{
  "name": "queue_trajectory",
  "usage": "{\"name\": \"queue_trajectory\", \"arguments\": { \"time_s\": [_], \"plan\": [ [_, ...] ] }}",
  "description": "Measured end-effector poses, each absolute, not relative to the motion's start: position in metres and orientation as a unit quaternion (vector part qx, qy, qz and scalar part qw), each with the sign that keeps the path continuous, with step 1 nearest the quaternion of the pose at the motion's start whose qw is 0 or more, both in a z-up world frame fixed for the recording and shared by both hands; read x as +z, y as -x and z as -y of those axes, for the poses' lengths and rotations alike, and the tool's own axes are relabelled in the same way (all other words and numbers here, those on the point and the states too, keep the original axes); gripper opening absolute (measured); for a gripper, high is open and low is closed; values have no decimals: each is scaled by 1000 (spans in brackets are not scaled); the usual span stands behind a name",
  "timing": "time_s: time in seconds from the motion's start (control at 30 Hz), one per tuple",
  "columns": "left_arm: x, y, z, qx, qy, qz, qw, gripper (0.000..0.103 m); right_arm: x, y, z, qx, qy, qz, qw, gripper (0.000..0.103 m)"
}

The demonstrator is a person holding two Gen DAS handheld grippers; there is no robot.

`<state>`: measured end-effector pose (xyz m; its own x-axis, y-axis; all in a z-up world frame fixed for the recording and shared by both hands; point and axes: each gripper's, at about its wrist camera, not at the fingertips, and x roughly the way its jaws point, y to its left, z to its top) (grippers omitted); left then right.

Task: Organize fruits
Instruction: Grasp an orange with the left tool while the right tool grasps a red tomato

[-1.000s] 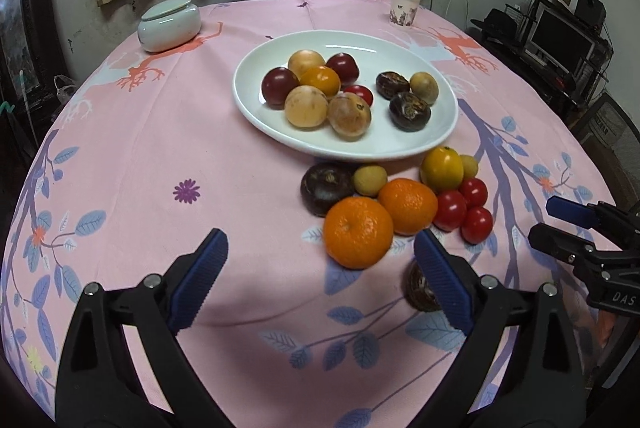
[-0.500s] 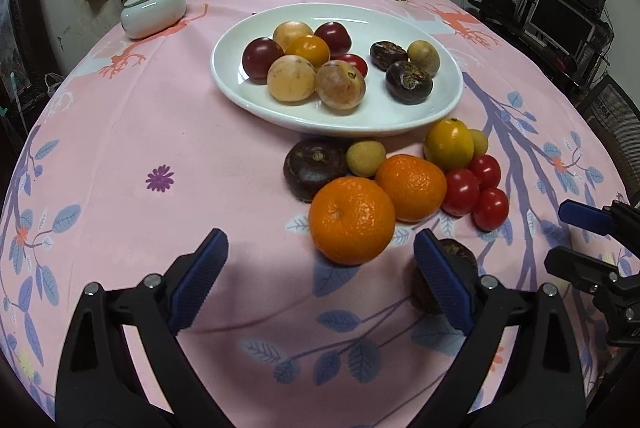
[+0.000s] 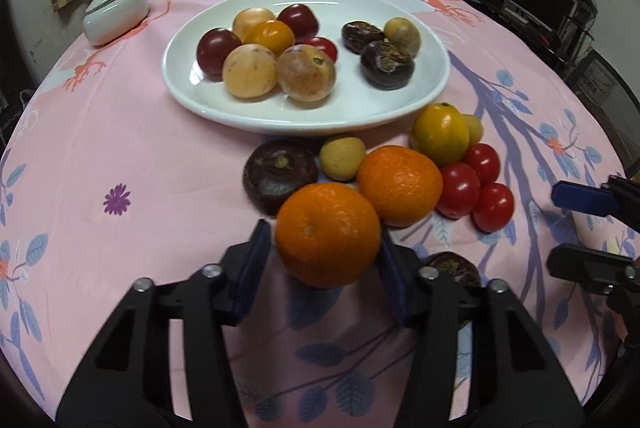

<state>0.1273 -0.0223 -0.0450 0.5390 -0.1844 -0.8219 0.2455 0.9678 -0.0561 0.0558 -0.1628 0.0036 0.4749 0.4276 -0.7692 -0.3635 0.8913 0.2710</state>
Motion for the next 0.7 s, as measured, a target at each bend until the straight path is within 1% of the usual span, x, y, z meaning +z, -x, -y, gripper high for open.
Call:
{"name": "queue_trajectory", "arguments": {
  "time_s": [0.1,0.23,0.37,0.53,0.57,0.63,0.7],
  "plan": [
    [-45,-124,24,-119,-39,-459,879,46,-3,-61,160,216,-22,-471,855,65],
    [-42,-119,15,-125,-20,-464,877,46,-11,-73,163,185,-35,-489,851,65],
    [-40,-115,6,-123,-9,-461,879,46,-10,-74,151,177,-17,-473,863,65],
    [-41,-114,2,-123,1,-464,877,46,-15,-81,136,175,8,-484,857,64],
    [-41,-113,1,-125,1,-464,877,46,-15,-82,134,175,10,-485,857,63],
    [-41,-113,1,-127,2,-465,876,46,-18,-84,129,177,19,-489,854,49],
    [-42,-113,1,-127,4,-466,876,46,-21,-85,125,174,26,-489,854,47]
  ]
}}
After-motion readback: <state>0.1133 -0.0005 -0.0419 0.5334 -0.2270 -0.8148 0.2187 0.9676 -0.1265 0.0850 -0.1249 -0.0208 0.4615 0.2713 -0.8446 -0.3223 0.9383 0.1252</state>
